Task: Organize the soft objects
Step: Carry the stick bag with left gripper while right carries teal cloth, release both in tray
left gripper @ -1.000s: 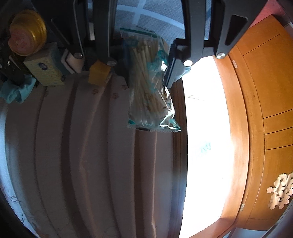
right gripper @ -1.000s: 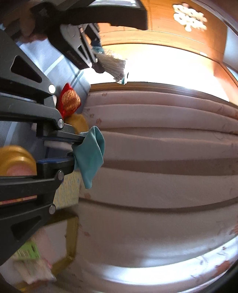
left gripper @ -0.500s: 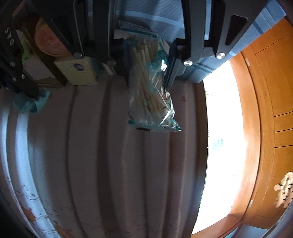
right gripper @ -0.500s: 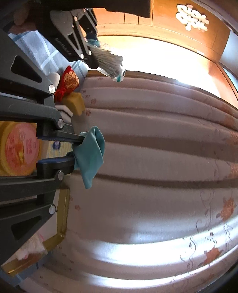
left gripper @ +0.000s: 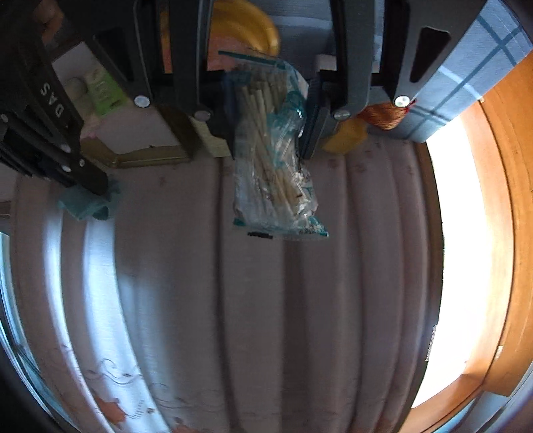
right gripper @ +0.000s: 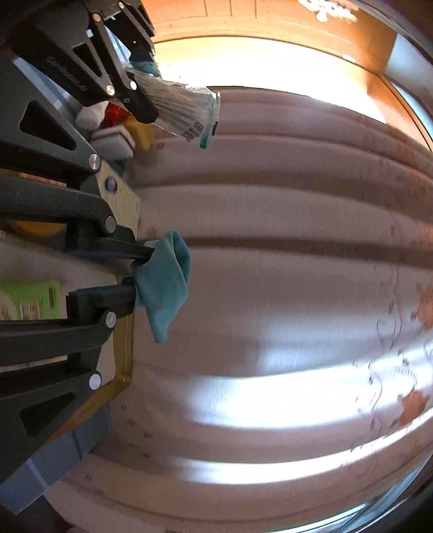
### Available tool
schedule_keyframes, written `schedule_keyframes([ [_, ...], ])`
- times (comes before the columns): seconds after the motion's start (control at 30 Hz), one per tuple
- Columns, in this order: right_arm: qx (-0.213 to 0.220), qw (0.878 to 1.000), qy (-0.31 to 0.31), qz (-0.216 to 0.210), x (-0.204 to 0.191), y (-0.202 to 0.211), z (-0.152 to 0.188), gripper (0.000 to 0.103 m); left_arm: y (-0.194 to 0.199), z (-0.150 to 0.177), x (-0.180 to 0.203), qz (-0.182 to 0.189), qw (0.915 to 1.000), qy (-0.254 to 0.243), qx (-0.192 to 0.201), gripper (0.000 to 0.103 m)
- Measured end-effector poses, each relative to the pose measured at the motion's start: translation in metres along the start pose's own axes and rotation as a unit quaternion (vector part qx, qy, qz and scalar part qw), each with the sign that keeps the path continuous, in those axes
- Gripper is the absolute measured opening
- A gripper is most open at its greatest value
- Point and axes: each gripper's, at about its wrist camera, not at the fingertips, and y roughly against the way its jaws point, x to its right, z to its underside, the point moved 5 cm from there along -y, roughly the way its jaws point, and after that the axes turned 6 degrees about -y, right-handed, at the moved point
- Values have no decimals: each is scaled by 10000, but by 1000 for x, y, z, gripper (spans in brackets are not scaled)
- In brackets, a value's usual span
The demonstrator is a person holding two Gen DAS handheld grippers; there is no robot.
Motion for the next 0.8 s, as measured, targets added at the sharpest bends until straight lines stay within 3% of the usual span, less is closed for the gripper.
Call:
schedule_keyframes([
  [0.5,85,9963,-596,614,81,-7,-14,16,-16,-24,76,716,9973,-145,-42,33],
  [0.8,-342,9906,-1045,815,126,-29,-14,16,-36,-30,127,1198,9920,-301,-262,33],
])
